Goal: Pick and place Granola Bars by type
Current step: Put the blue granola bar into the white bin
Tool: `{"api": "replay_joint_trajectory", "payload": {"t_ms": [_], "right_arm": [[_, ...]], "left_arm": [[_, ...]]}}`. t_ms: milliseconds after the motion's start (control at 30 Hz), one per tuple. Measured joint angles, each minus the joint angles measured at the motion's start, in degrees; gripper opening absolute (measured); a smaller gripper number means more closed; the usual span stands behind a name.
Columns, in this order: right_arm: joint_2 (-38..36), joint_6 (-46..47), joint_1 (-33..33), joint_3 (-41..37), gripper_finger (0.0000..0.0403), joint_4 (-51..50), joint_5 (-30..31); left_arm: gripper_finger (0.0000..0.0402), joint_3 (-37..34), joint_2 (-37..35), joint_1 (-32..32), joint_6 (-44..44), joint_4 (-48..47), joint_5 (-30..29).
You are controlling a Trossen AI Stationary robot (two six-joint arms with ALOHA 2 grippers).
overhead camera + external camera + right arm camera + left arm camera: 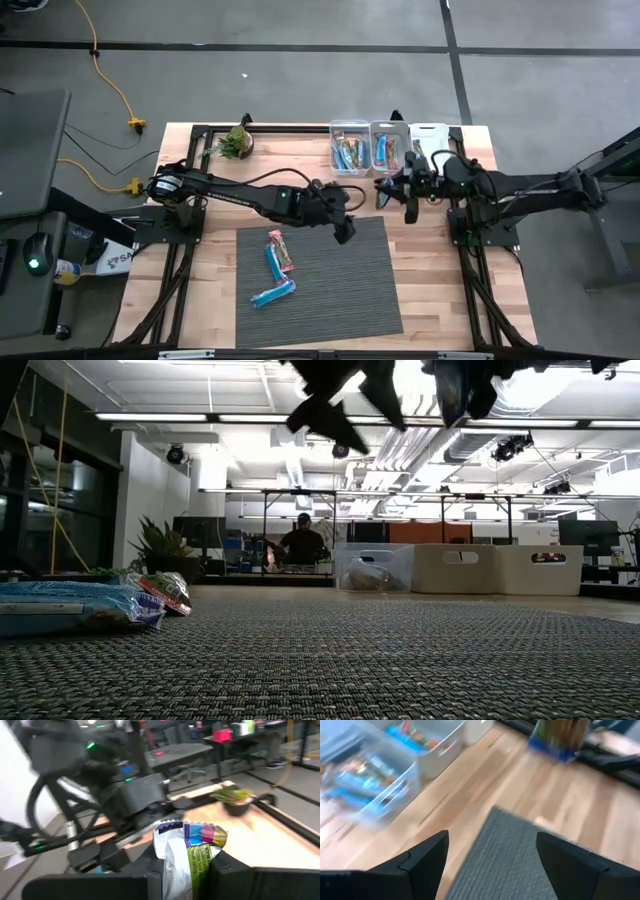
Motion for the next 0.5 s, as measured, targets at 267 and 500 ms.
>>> {"api": "replay_joint_trajectory", "payload": {"t_ms": [267, 500], "right_arm": [[-2.51, -0.92, -11.79, 0.0, 0.0049, -6.42, 0.15], [-2.39, -2.2, -25.33, 0.0, 0.0052, -9.62, 0.76]], "left_arm": [[0.0298, 0.0, 0.0, 0.0, -7.88, -9.84, -1.68], [0.0298, 0.0, 0.0, 0.0, -8.58, -13.01, -1.38]]}}
